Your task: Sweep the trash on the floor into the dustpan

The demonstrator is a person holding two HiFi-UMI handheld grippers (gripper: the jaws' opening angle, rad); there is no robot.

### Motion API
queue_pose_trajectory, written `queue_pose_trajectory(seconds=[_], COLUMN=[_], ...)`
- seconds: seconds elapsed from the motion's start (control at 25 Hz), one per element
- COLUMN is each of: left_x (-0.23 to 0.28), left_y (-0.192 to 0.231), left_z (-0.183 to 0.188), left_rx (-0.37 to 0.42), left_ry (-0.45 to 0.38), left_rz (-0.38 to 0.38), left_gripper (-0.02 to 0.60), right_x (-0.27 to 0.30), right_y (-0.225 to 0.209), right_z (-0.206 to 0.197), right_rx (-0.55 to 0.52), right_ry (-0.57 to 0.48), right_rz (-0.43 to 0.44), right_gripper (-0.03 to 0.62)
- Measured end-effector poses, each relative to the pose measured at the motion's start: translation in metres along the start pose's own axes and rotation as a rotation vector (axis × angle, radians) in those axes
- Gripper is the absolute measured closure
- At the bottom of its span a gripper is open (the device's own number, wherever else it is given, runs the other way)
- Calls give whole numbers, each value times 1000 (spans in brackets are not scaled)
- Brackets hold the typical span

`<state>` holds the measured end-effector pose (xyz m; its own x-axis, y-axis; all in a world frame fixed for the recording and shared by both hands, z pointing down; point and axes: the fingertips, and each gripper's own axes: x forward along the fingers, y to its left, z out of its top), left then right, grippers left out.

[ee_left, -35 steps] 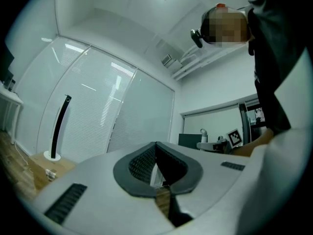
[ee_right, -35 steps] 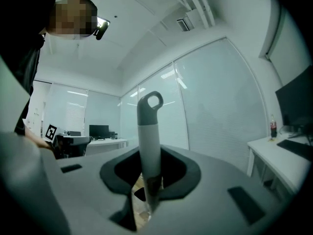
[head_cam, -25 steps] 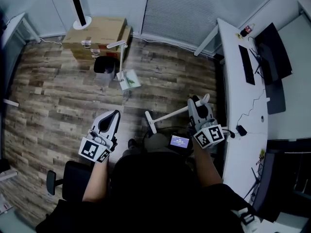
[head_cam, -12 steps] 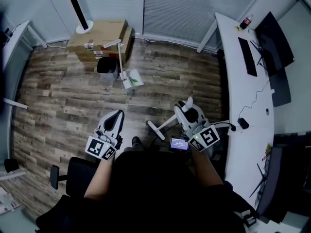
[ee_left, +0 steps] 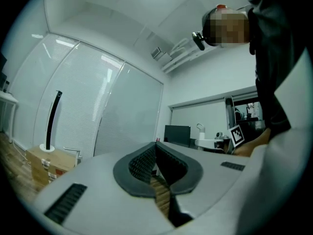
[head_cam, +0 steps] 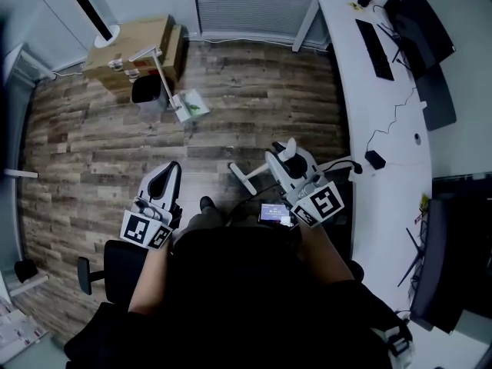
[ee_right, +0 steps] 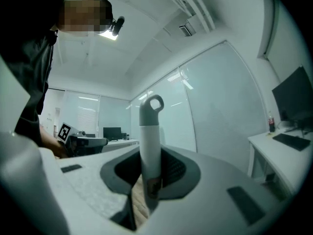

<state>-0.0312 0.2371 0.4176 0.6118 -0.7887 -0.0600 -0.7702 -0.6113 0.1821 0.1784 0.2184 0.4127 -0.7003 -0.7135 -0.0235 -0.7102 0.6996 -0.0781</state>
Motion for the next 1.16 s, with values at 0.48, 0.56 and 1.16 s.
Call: queue_pose_trajectory(seconds=[0.48,0.56,1.16], left_x=[-4,-5,10], left_y=[-18,-18,-23], left_z=[-5,-9,-24], left_rx=[43,32,-8], left_ry=[23,31,71], left_rz=[40,52,54], left_gripper=[588,588,588], right_x=[-20,-23,-21], right_y=[-14,-15,-40], right_z=[-18,-21,-26], right_rx=[11,15,46], right_ry=[26,31,16], right_rz=[-44,-44,-46], right_gripper=[517,517,517])
